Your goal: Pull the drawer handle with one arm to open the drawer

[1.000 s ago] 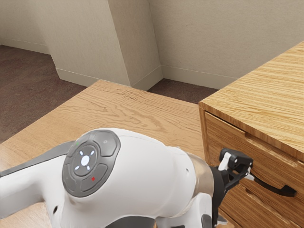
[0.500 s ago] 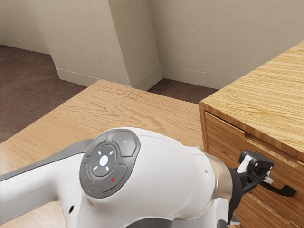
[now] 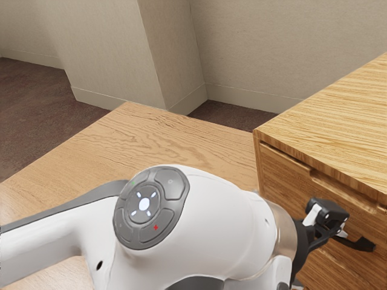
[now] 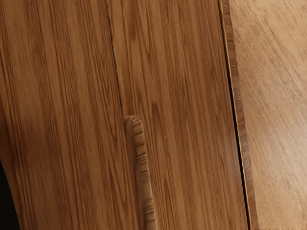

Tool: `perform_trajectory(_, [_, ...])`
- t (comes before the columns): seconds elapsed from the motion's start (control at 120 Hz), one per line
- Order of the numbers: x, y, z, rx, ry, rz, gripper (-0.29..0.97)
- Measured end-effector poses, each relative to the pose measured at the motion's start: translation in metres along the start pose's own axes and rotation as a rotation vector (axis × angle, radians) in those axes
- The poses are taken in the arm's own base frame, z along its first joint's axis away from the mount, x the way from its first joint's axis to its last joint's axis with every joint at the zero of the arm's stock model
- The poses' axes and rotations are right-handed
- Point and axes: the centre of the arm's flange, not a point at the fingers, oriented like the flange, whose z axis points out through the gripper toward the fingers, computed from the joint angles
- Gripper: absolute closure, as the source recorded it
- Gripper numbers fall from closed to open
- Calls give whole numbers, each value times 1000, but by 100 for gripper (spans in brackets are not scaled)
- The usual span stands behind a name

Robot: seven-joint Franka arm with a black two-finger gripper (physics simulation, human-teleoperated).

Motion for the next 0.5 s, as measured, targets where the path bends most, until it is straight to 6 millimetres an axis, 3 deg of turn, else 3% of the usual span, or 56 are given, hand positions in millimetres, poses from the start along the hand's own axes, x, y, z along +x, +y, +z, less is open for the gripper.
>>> perform_trajectory(0.117, [-7, 18, 4, -18, -52, 14, 4])
perform_trajectory(0.192, [-17, 54, -24, 4, -160, 92, 14])
perform_trajectory(0.25, [-51, 74, -60, 41, -203, 20, 17])
perform_trajectory(0.317, [-101, 90, -124, 120, -198, -142, 11])
perform_trajectory(0.417, [-224, 109, -218, 233, -214, -414, 6])
perform_trajectory(0.458, [-256, 114, -234, 233, -242, -468, 4])
perform_trajectory(0.5, [-274, 110, -240, 214, -277, -493, 3])
